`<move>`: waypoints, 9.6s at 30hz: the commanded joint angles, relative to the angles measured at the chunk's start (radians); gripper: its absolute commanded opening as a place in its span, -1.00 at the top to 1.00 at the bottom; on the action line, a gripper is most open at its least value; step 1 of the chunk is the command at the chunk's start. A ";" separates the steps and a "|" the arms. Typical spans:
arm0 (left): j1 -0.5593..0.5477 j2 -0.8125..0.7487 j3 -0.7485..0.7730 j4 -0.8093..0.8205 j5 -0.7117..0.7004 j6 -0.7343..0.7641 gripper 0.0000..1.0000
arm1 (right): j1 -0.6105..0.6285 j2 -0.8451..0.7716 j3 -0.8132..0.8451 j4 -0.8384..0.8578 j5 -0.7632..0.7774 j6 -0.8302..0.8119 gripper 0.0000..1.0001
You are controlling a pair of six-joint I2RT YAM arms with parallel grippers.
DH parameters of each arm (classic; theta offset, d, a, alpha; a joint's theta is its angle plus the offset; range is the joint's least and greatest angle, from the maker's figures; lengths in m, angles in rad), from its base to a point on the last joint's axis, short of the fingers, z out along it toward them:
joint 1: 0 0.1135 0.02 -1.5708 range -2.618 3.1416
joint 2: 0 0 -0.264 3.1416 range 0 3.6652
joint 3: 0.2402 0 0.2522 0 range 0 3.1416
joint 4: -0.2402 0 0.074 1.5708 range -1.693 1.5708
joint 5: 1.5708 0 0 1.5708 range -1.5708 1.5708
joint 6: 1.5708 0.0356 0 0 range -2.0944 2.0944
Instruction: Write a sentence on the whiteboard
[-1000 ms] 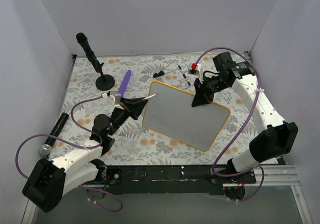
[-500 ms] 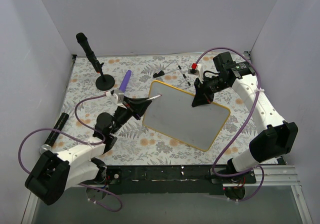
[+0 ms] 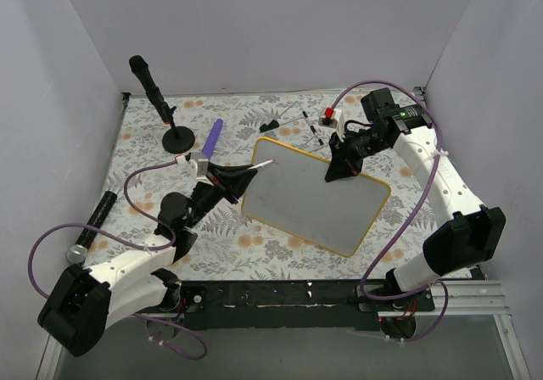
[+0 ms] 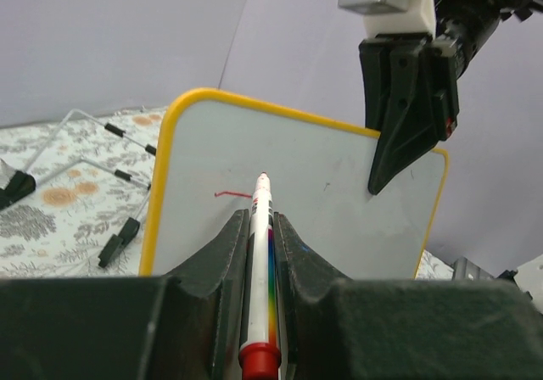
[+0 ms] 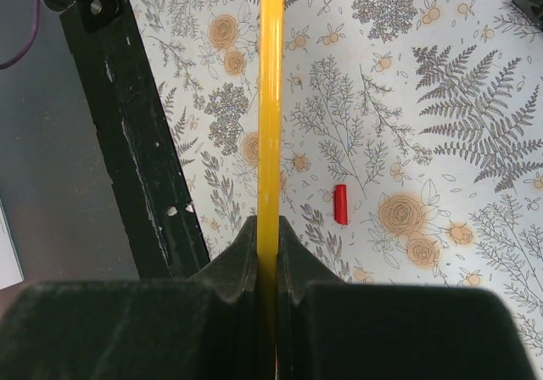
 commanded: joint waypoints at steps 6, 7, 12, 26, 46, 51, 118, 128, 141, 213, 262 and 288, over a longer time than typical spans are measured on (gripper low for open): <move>-0.002 -0.100 0.019 -0.105 -0.083 0.074 1.00 | 0.006 -0.031 0.020 0.046 -0.097 -0.016 0.97; 0.000 -0.096 0.017 -0.106 -0.085 0.073 1.00 | 0.006 -0.033 0.020 0.045 -0.097 -0.016 0.97; 0.000 -0.075 0.022 -0.106 -0.083 0.074 1.00 | 0.006 -0.034 0.016 0.048 -0.097 -0.016 0.97; -0.002 -0.038 0.029 -0.106 -0.091 0.079 1.00 | 0.006 -0.033 0.016 0.046 -0.099 -0.015 0.97; 0.000 -0.188 -0.064 -0.341 -0.111 0.037 1.00 | 0.006 -0.030 0.026 0.044 -0.096 -0.015 0.97; -0.002 -0.195 -0.069 -0.355 -0.103 0.028 1.00 | 0.004 -0.030 0.029 0.043 -0.096 -0.013 0.97; -0.006 -0.297 0.033 -0.484 0.087 -0.018 1.00 | 0.007 -0.025 0.026 0.035 -0.102 -0.022 0.97; -0.040 -0.282 0.036 -0.488 0.066 0.011 1.00 | 0.004 -0.010 0.032 0.032 -0.111 -0.033 0.97; -0.069 -0.225 0.039 -0.422 0.043 0.036 1.00 | 0.004 -0.011 0.029 0.032 -0.113 -0.036 0.97; -0.083 -0.057 0.155 -0.421 -0.085 0.094 1.00 | 0.006 -0.028 0.018 0.032 -0.114 -0.035 0.97; -0.083 -0.113 0.189 -0.510 0.009 0.028 1.00 | 0.004 -0.024 0.020 0.032 -0.116 -0.033 0.97; -0.083 -0.027 0.188 -0.496 -0.028 0.059 1.00 | 0.004 -0.028 0.012 0.031 -0.116 -0.035 0.97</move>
